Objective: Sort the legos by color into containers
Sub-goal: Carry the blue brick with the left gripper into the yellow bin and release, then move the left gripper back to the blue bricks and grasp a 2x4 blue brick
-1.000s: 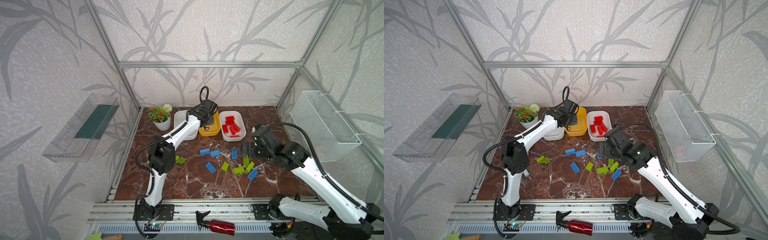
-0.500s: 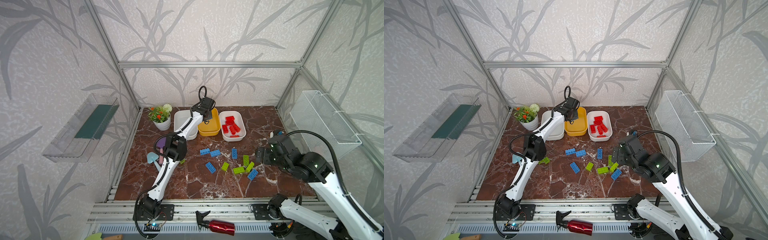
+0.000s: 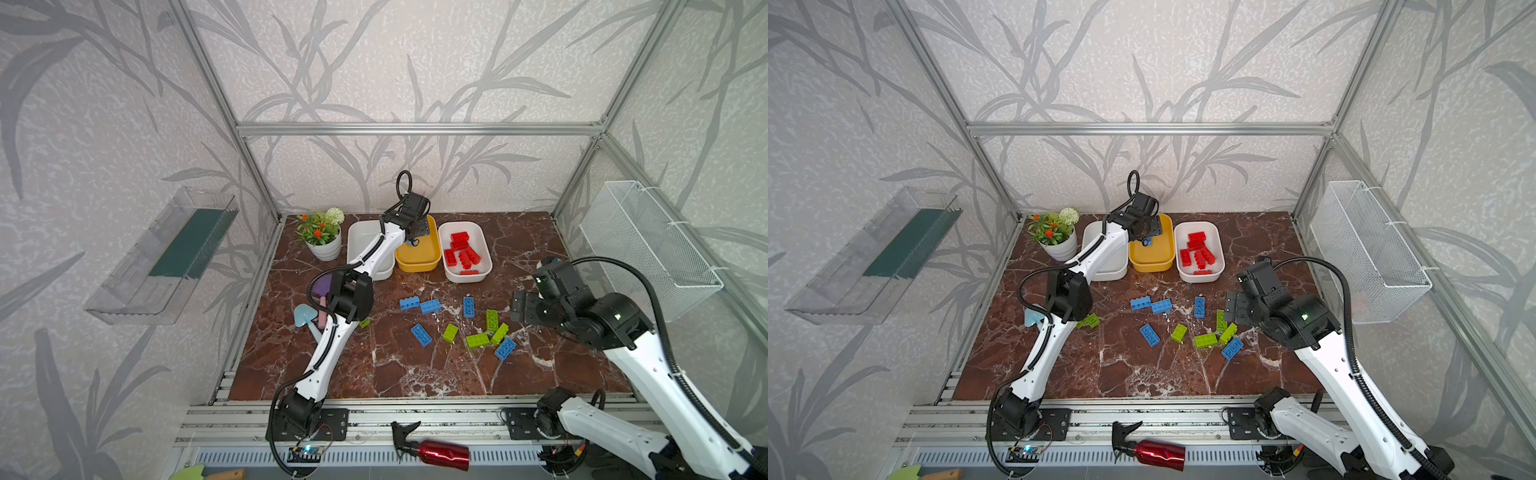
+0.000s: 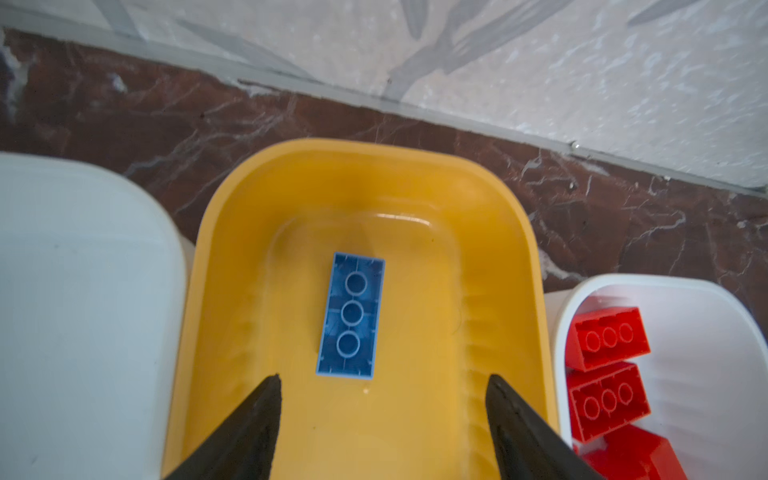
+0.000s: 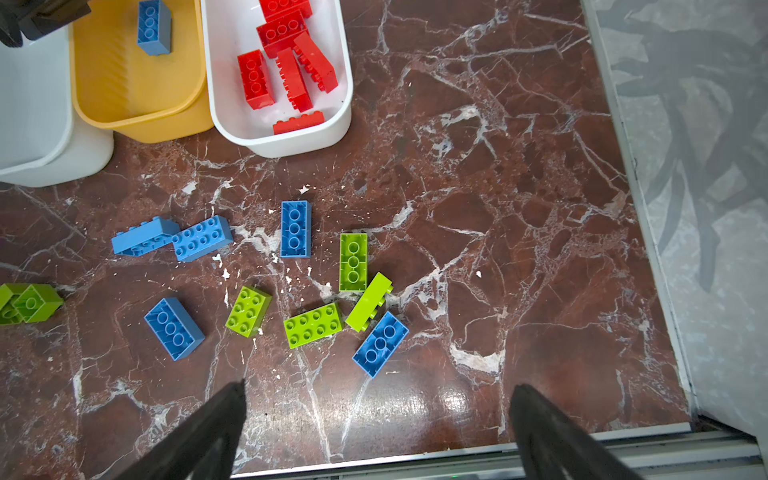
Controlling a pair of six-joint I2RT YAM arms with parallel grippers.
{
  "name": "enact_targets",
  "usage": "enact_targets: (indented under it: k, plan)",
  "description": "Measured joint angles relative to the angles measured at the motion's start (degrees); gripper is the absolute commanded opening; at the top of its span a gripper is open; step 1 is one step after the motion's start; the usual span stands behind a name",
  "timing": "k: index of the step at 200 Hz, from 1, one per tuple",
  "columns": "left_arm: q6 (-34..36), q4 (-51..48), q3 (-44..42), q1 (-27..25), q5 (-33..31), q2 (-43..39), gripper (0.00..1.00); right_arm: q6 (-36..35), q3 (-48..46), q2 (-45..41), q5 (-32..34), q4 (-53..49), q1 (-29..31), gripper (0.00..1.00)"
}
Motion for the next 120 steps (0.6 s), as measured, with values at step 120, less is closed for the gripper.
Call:
enact_targets:
  k: [120]
  plan:
    - [-12.0,6.4,-65.7,-7.5,1.8,-46.0,0.78,-0.5,-0.3,4.0,-8.9,4.9,1.9,0.99]
